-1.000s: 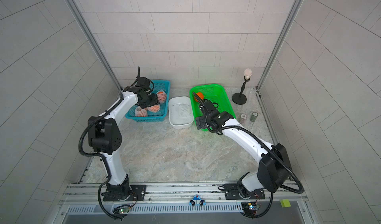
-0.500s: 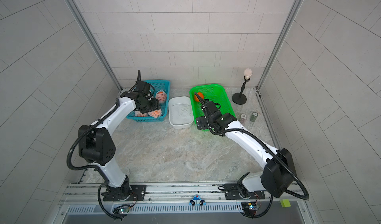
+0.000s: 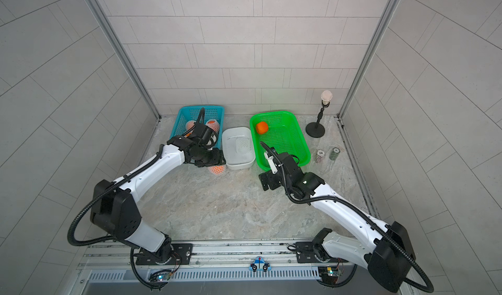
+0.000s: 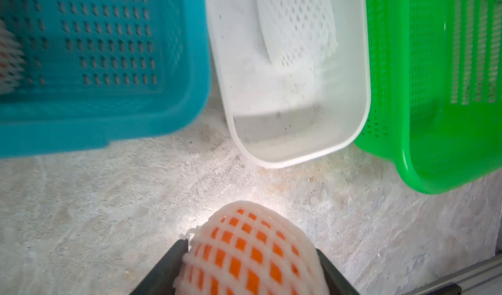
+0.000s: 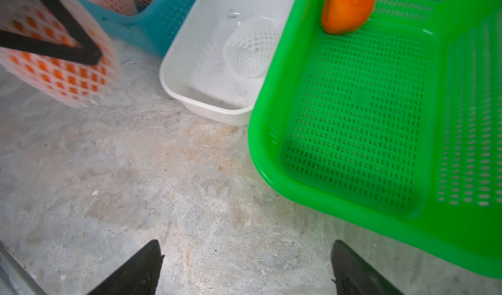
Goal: Remove foam nets from oranges
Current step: Place the orange at the center of the board.
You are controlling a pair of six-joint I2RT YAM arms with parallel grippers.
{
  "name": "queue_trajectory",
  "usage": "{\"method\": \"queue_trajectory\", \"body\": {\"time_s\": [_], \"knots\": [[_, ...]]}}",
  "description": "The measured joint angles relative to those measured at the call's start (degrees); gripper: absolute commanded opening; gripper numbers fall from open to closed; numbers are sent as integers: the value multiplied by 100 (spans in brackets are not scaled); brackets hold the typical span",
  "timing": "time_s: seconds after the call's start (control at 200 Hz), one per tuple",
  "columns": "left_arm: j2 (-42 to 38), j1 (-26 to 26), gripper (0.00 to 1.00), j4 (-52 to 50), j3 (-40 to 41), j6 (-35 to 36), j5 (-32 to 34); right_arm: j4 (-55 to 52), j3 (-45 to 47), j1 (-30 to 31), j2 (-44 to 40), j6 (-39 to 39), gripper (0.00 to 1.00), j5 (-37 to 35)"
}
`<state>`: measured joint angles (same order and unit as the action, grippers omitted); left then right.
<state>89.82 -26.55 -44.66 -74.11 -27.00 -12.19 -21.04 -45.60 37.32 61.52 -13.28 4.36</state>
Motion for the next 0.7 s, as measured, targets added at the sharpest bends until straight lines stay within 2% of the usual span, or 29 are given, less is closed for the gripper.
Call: {"method": "queue_trajectory", "body": {"time_s": [0.35, 0.58, 0.7], "knots": [[-221, -1200, 63, 741, 1534, -404, -229, 1421, 1624, 1084, -503, 1010, 95, 415], [-286, -1681, 67, 1342, 2238, -649, -275, 1867, 1888, 1172, -470, 1187, 95, 424], [-457, -1829, 75, 1484, 2437, -693, -146, 2037, 1945, 1187, -457, 1209, 96, 424]]}}
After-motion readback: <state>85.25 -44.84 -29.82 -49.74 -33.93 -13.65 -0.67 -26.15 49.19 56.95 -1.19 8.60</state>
